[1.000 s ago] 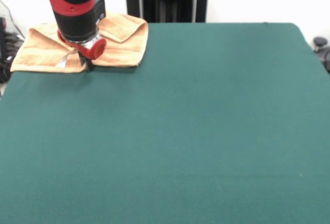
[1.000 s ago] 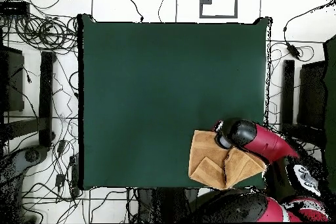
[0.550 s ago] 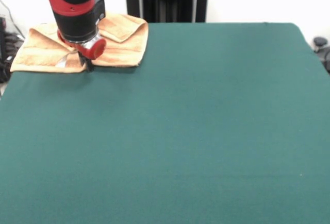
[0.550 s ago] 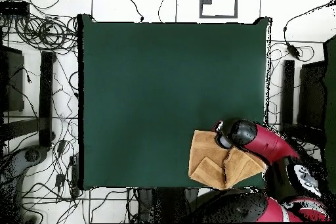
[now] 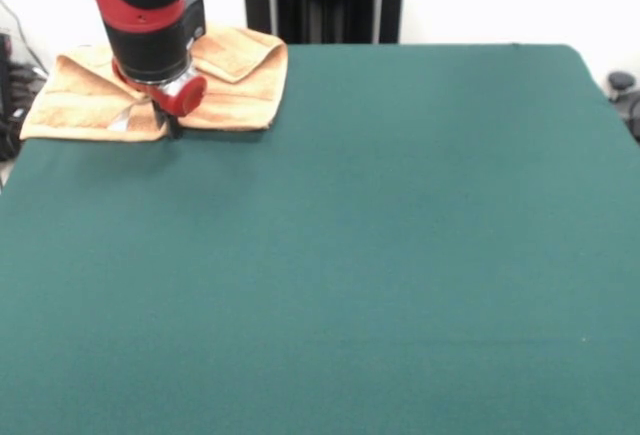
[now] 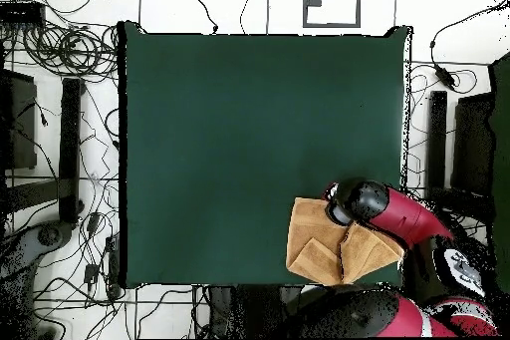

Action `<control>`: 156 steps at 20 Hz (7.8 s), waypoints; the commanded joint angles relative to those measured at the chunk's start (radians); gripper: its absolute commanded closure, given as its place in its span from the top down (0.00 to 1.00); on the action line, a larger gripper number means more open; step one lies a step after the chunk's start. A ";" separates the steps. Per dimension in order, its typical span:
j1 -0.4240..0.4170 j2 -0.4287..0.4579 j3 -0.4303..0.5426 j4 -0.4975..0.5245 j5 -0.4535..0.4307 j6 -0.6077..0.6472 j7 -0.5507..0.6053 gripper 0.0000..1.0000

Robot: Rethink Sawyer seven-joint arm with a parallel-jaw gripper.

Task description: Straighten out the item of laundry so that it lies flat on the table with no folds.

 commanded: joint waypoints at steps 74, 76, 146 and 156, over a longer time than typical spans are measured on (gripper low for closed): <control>0.416 0.341 -0.094 -0.485 0.620 0.329 0.856 0.00; 0.422 0.355 -0.104 -0.509 0.628 0.340 0.884 0.00; 0.446 0.535 -0.219 -0.926 0.918 0.539 1.315 0.00; 0.476 0.538 -0.292 -0.894 0.881 0.516 1.302 0.00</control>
